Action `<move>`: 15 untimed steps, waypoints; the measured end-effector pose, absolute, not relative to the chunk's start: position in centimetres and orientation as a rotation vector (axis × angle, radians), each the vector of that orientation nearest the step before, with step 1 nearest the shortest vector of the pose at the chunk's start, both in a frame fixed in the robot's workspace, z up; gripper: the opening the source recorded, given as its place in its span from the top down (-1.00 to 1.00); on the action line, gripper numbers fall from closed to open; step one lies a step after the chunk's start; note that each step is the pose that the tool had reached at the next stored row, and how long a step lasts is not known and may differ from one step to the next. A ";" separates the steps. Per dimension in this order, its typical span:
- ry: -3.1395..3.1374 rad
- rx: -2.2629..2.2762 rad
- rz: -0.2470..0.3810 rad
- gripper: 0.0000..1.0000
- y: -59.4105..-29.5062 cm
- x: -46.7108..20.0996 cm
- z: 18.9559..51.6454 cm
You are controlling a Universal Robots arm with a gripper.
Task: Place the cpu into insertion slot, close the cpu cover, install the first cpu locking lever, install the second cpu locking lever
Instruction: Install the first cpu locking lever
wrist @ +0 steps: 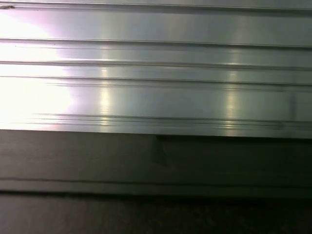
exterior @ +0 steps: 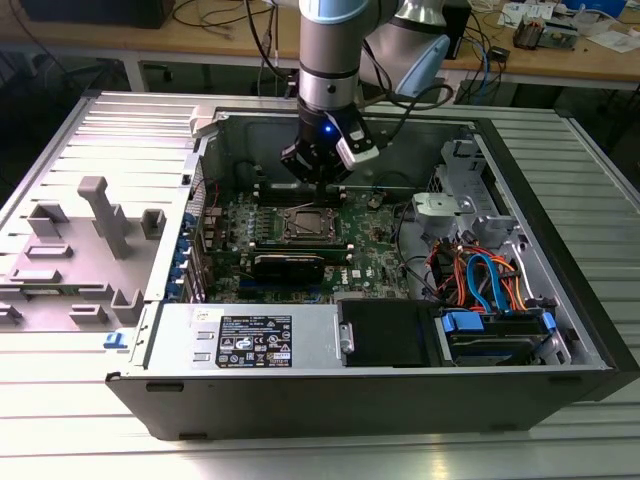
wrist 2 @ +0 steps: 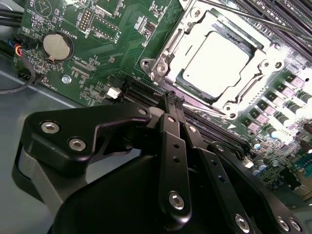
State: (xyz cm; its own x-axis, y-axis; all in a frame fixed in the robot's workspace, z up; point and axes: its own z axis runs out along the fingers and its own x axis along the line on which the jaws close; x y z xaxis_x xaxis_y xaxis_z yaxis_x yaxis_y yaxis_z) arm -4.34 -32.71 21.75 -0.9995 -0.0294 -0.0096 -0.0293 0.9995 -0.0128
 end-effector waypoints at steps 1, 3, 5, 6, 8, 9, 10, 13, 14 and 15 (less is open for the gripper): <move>3.131 -0.046 -0.020 0.79 -32.7 -4.3 21.7; 3.131 -0.046 -0.020 0.79 -32.7 -4.3 21.7; 3.131 -0.046 -0.020 0.79 -32.7 -4.3 21.5; 3.131 -0.046 -0.020 0.79 -32.7 -4.3 21.5; 3.131 -0.046 -0.020 0.79 -32.7 -4.3 21.3; 3.131 -0.046 -0.020 0.79 -32.7 -4.3 21.2; 3.131 -0.046 -0.020 0.79 -32.7 -4.3 21.1; 3.131 -0.046 -0.020 0.79 -32.7 -4.3 20.9; 3.132 -0.045 -0.021 0.79 -32.7 -4.2 20.9; 3.131 -0.045 -0.024 0.79 -32.7 -4.2 20.8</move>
State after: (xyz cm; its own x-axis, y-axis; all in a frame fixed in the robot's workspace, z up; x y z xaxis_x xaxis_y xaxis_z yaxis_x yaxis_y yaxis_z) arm -4.19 -32.72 20.81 -0.9995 -0.0288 -0.0095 -0.0286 0.9995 -0.0157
